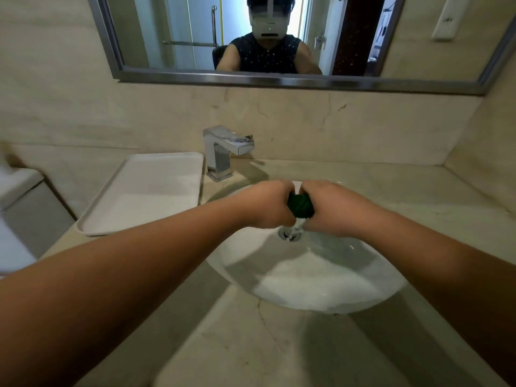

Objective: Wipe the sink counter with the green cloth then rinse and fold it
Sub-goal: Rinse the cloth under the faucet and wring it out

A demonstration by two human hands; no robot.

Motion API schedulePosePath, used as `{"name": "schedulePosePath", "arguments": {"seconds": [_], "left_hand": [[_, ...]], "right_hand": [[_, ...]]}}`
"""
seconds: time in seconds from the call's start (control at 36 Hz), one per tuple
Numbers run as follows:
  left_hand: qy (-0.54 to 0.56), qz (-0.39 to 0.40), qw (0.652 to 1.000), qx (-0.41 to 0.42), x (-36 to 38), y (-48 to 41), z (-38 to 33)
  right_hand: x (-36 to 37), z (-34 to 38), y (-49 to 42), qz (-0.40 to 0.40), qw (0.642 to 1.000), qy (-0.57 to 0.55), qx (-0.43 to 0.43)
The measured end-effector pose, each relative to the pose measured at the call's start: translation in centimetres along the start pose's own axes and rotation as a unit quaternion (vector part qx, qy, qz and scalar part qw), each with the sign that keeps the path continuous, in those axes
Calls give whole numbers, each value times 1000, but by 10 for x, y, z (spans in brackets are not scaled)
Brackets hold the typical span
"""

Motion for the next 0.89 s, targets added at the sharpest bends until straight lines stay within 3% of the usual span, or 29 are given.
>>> {"name": "schedulePosePath", "arguments": {"seconds": [0.11,0.17,0.22,0.42,0.56,0.69,0.89], "left_hand": [[101,50,993,-20,8,6,22],[137,69,988,-27,9,9,30],[171,88,981,-29,8,13,35],[282,143,948,-38,0,32,44],[358,156,917,-82,-4,44,51],[428,126,884,-139,-8,50,59],[428,65,885,-174,-15,56,74]], "right_hand": [[6,-11,13,71,988,-134,11],[7,-12,19,95,961,-260,24],[4,-9,23,88,943,-320,22],[-6,0,22,6,947,-320,-13],[-8,9,20,-17,967,-249,-40],[-9,39,29,-37,975,-182,-124],[-13,56,29,-80,977,-123,-155]]}}
Point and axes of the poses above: each hand's wrist, its own y-axis away from the middle knuckle, its own x-axis out of the palm, z = x × y, the point moved 7 cm from there along -y, towards the middle knuckle, and after that the axes turned 4 degrees about -y, right-handed, at the moved point
